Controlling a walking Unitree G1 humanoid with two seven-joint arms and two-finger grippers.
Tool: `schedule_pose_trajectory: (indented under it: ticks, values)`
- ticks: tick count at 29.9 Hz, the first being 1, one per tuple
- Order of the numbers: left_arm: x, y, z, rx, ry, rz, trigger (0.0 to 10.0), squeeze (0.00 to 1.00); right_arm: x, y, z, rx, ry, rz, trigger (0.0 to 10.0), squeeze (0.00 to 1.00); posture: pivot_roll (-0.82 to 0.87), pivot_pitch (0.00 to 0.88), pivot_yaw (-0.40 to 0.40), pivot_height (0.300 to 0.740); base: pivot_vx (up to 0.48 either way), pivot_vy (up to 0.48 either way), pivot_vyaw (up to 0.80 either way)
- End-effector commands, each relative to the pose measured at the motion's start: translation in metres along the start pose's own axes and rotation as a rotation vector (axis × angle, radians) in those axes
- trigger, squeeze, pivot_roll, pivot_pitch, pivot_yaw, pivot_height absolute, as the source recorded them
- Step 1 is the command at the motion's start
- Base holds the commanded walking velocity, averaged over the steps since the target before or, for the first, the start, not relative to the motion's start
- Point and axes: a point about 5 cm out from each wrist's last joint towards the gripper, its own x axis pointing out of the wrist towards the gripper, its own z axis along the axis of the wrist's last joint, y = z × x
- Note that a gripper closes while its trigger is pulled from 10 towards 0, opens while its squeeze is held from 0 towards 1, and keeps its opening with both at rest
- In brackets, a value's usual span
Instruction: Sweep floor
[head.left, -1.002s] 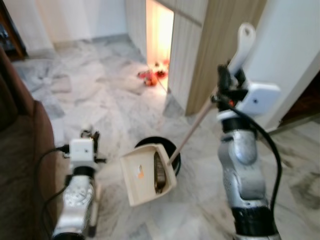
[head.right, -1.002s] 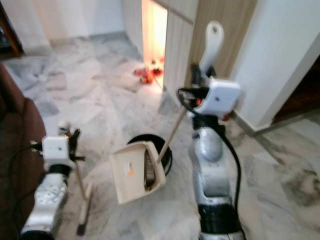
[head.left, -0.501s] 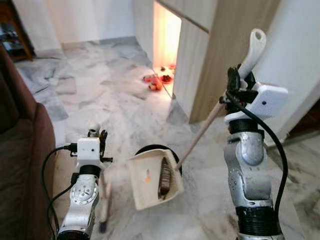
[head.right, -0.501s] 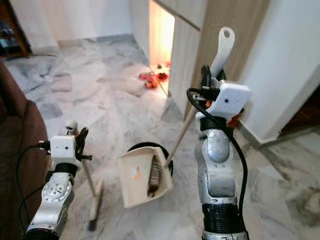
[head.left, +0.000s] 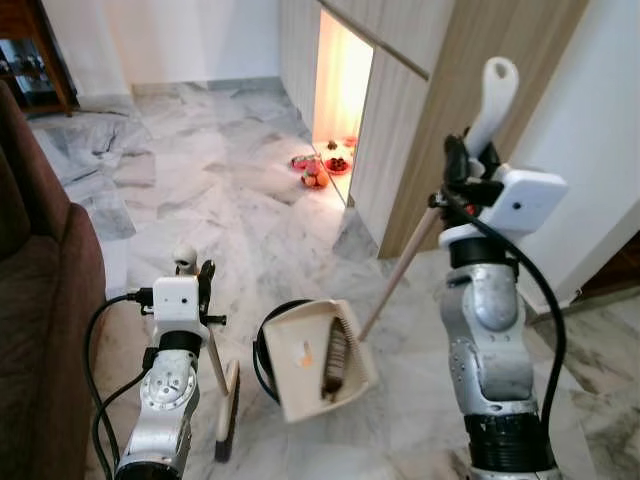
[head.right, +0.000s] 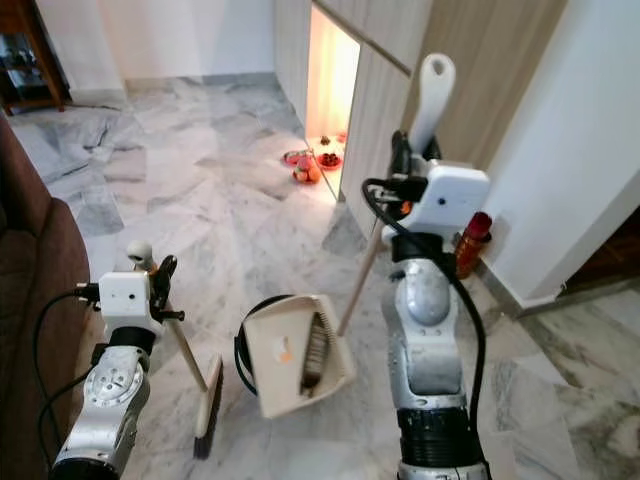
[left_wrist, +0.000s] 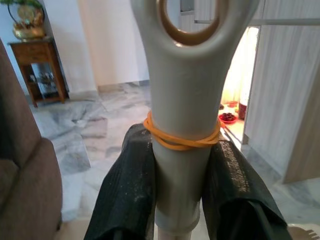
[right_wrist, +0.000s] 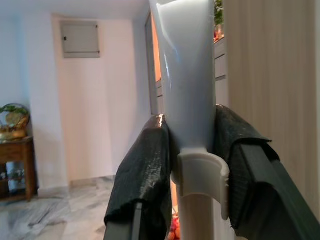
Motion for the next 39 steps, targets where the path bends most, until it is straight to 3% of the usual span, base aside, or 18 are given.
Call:
schedule_pose_trajectory:
  ticks: [1, 27, 39]
  values:
    - [0.0045, -0.0018, 0.0109, 0.000, -0.054, -0.004, 10.0, 0.00, 0.0057, -0.0014, 0.0173, 0.026, -0.085, -0.011, 10.0, 0.00, 0.12, 0.000, -0.041, 0.740, 0.330, 0.000, 0.00]
    - [0.0038, -0.0017, 0.0106, -0.004, -0.054, -0.004, 10.0, 0.00, 0.0062, 0.0005, 0.0168, 0.026, -0.081, -0.001, 10.0, 0.00, 0.12, 0.000, -0.044, 0.740, 0.340, 0.000, 0.00]
    - [0.0028, -0.0041, 0.0110, -0.012, -0.062, -0.017, 10.0, 0.00, 0.0045, 0.0040, 0.0175, 0.040, -0.094, 0.011, 10.0, 0.00, 0.12, 0.000, -0.043, 0.740, 0.000, 0.000, 0.00]
